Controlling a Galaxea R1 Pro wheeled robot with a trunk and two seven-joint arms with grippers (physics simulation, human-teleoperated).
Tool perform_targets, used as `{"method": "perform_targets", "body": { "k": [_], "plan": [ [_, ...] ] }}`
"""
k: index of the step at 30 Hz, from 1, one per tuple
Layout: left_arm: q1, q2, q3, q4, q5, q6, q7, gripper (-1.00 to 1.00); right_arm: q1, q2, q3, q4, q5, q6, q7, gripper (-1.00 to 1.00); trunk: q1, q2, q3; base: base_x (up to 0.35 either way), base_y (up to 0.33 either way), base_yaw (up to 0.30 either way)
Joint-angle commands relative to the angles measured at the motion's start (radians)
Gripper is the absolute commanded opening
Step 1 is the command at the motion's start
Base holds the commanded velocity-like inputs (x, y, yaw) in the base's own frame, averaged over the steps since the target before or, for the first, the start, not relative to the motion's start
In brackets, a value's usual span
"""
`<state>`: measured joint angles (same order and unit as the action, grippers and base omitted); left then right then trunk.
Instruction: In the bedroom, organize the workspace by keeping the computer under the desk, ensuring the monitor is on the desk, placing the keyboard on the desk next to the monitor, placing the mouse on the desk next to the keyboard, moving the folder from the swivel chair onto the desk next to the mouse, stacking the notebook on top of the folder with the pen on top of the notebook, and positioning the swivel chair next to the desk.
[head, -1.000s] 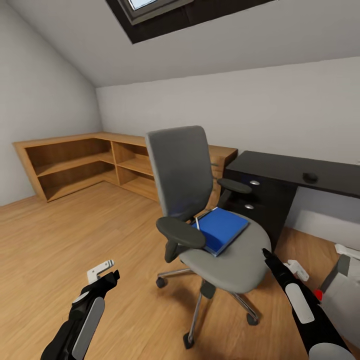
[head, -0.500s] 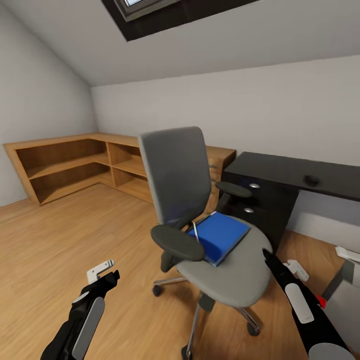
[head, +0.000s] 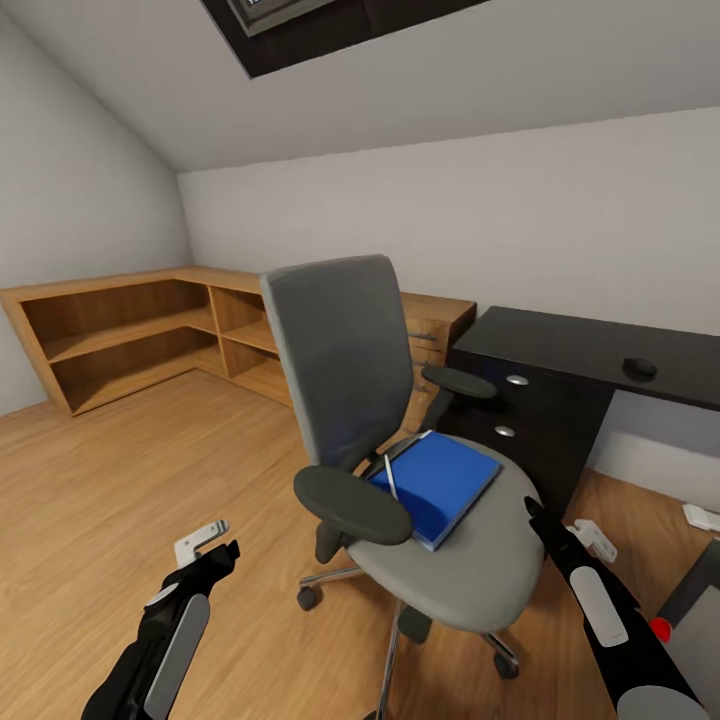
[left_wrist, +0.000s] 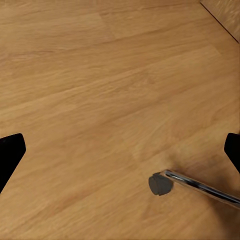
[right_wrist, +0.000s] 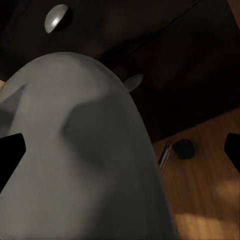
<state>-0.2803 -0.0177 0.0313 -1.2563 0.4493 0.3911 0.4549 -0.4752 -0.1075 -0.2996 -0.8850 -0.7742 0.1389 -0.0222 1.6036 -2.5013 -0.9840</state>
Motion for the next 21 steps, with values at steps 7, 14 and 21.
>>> {"method": "perform_targets", "body": {
  "k": [7,14,21],
  "plan": [
    [0.000,0.000,0.001,-0.002,0.009,0.003,0.005,1.00,0.000,0.000,-0.001,-0.002,-0.008,0.005,-0.002,1.00,0.000,0.000,-0.001,-0.093,0.000,0.000],
    [0.000,0.001,0.001,-0.002,0.009,0.003,0.005,1.00,0.000,0.001,-0.001,-0.004,-0.010,0.007,-0.005,1.00,0.000,0.000,-0.001,-0.306,0.000,0.000],
    [0.000,0.001,0.001,-0.002,0.009,0.003,0.005,1.00,0.000,0.001,0.000,-0.004,-0.011,0.008,-0.005,1.00,0.000,0.000,-0.001,-0.331,0.000,0.000]
  ]
}}
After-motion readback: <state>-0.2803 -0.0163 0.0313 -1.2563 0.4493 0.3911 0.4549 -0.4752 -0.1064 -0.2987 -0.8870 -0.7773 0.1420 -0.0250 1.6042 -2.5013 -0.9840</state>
